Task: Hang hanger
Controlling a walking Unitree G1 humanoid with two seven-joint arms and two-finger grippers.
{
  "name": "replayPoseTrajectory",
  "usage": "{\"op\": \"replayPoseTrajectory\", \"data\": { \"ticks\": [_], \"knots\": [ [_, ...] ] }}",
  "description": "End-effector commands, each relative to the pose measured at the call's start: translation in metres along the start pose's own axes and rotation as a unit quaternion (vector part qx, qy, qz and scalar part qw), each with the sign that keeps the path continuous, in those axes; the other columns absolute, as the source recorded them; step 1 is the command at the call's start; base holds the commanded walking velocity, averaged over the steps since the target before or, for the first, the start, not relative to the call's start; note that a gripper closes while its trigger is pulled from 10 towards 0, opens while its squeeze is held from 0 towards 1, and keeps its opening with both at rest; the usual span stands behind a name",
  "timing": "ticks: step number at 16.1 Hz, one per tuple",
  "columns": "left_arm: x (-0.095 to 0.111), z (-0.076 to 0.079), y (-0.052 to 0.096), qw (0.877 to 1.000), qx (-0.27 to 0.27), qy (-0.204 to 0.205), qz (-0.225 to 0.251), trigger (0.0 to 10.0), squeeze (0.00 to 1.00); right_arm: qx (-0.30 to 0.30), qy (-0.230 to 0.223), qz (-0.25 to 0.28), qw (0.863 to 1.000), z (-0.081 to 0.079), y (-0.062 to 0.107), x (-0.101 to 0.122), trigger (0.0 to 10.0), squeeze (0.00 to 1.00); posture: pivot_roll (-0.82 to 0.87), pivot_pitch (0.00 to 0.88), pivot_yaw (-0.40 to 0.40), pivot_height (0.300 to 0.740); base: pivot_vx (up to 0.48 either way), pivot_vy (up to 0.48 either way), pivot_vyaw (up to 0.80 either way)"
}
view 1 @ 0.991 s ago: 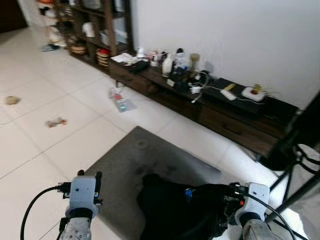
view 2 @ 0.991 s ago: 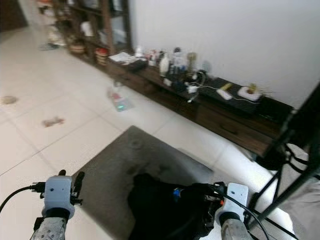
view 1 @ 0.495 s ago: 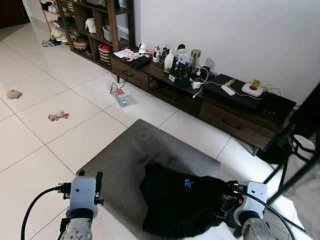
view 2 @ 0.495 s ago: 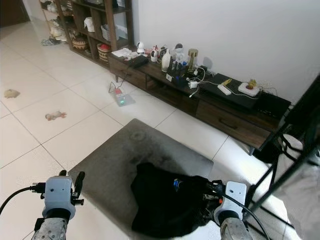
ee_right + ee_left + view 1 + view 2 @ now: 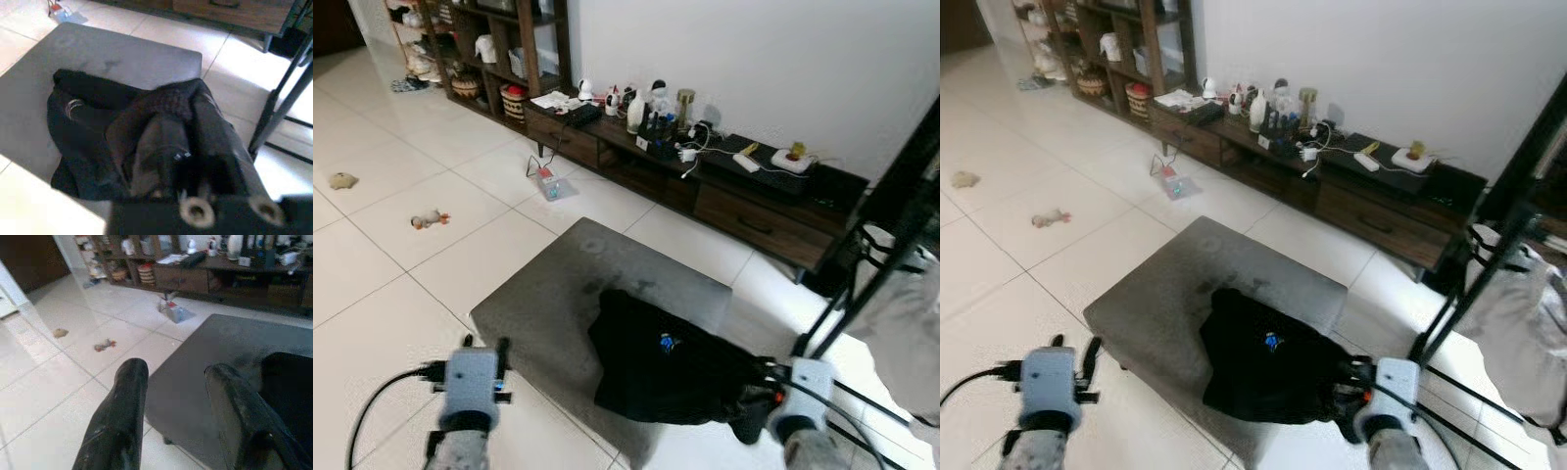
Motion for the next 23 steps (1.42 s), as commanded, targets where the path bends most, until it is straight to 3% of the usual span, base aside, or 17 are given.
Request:
{"op": "replayPoseTrajectory", "data": {
  "ticks": [1,3,17,23],
  "knots": [
    [-0.001,0.005,0.002,1.000,-0.009,0.003,-0.006,10.0,0.00,-0.009,0.003,0.007,1.000,0.008,0.000,0.003,10.0,0.00,0.01,0.091,-0.030,0.740,-0.251,0.000,0.00],
    [-0.003,0.006,0.002,1.000,-0.009,0.003,-0.011,10.0,0.00,-0.014,0.000,0.003,1.000,0.010,0.000,0.001,10.0,0.00,0.01,0.092,-0.029,0.740,0.000,0.000,0.00],
    [0.000,0.015,0.001,0.999,-0.032,0.011,-0.005,10.0,0.00,-0.042,0.011,-0.001,0.999,0.021,-0.002,0.000,10.0,0.00,0.00,0.093,-0.032,0.740,0.000,0.000,-0.80],
    [-0.001,0.017,0.000,0.999,-0.041,0.005,-0.006,10.0,0.00,-0.041,0.009,0.009,0.999,0.018,-0.003,0.005,10.0,0.00,-0.01,0.087,-0.024,0.740,0.000,0.000,-0.80]
  ]
}}
Point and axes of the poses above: a point about 5 cm out from each wrist's last joint towards the gripper, its own y axis pointing back from the gripper into the wrist, its own x axis along the axis of the wrist's last joint, z = x × y, the point moved 5 cm from there along -y, pointing out of the wrist towards the gripper, and after that the axes turned 2 degrees about -y, right-handed, at the moved point
